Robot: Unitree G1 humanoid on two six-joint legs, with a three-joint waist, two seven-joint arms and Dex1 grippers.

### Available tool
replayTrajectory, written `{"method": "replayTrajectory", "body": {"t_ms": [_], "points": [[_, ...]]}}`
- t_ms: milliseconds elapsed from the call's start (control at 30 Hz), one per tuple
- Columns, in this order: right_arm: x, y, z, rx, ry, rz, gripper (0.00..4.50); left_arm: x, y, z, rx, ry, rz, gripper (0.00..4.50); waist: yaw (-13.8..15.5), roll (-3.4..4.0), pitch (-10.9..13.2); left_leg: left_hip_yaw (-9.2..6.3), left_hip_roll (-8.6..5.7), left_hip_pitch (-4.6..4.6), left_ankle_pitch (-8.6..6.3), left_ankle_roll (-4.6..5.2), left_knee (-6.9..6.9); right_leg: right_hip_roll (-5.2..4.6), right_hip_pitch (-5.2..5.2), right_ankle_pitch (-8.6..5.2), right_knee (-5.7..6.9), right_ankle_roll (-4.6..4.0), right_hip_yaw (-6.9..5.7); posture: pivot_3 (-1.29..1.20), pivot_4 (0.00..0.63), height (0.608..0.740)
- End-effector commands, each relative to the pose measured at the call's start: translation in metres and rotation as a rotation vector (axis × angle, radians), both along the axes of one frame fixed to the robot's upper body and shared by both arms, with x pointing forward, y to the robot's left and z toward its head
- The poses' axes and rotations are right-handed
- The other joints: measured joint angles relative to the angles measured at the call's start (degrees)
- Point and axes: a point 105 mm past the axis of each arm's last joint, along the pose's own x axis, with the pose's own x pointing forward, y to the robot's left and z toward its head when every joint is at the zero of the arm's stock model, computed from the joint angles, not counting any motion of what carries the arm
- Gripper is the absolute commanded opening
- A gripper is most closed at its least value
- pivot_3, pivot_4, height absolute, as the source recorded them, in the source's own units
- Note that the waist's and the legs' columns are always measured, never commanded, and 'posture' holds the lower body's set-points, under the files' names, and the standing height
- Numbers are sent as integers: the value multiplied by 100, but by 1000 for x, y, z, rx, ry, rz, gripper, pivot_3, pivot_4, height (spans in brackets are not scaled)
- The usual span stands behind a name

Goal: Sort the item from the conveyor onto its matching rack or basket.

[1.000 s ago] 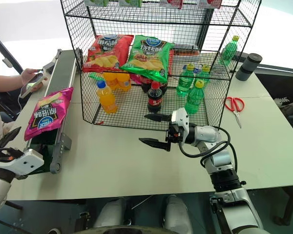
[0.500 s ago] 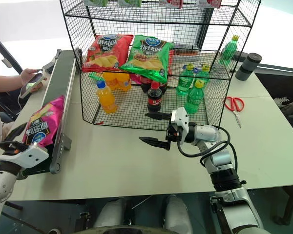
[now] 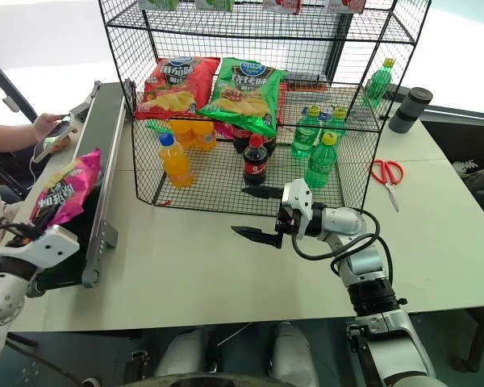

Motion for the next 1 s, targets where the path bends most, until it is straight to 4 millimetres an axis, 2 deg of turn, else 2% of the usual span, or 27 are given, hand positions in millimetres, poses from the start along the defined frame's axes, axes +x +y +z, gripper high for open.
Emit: {"method": "replayTrajectory", "body": {"t_ms": [33, 133, 167, 233, 267, 400, 533, 600, 667, 733, 867, 1000], "points": [[3, -3, 11, 6, -53, -8, 4500, -2, 1, 45, -71, -92, -82, 58, -5, 1, 1, 0, 0, 0, 0, 0, 0, 0, 0, 0, 0, 0, 0, 0, 150, 740], [4, -6, 11, 0, -52, -12, 4500, -8, -6, 54, -267, 11, -237, 58, -7, 5, 3, 0, 0, 0, 0, -1, 0, -2, -3, 0, -2, 0, 2, 0, 150, 740], [5, -7, 10, -2, -51, -12, 4500, -14, -12, 58, -401, 68, -322, 58, -18, 8, 5, 0, 0, 0, 0, -1, 0, -2, -3, 0, -2, 0, 3, 0, 150, 740], [5, -8, 10, -9, -49, -10, 4500, -32, -30, 66, -574, 189, -505, 58, -35, 13, 8, 2, 1, 1, -3, -7, 1, -3, -3, 0, -3, -1, 5, 0, 150, 740], [6, -9, 10, -12, -49, -9, 4500, -41, -32, 75, -686, 238, -561, 58, -37, 19, 11, 3, 2, 0, -4, -9, 1, -3, -1, 0, -4, -1, 5, 0, 150, 740], [8, -14, 11, -18, -48, -15, 4500, -69, -35, 102, -929, 418, -700, 58, -29, 23, 18, 0, 9, 0, -1, -16, 2, 12, -1, -2, -2, -2, -2, 0, 150, 740], [5, -23, 10, -14, -12, -23, 4500, -83, -66, 115, -1184, 607, -876, 58, 16, 37, 26, -1, 0, 8, -2, -14, 4, 28, -3, -3, -6, -1, -3, 0, 150, 740], [2, -25, 12, 7, 32, -21, 4500, -85, -79, 115, -1259, 672, -940, 58, 20, 35, 24, -6, -1, 8, -3, -13, 4, 28, -3, -3, -8, -1, -3, 0, 150, 740], [-9, -35, 18, 80, 207, 3, 4500, -80, -102, 108, -1321, 759, -1044, 58, 39, 33, 23, -10, -1, 1, -3, -14, 4, 32, 11, -3, -9, -1, -3, 0, 150, 740], [-17, -40, 23, 115, 308, 25, 4500, -76, -116, 105, -1385, 814, -1110, 58, 73, 37, 26, -16, -8, 1, -2, -14, 4, 29, 21, -3, -11, -2, -2, 0, 150, 740], [-43, -54, 50, 255, 586, 134, 4500, -59, -151, 96, -1490, 920, -1300, 58, 55, 39, 22, -15, -6, 5, -2, -14, 3, 34, 22, -2, -10, -4, 3, 0, 150, 740], [-55, -54, 59, 282, 595, 128, 4500, -50, -174, 89, -1554, 990, -1390, 58, 7, 27, 15, -16, 0, 6, -2, -13, 3, 45, 20, 0, -10, -6, 4, 0, 150, 740]]}}
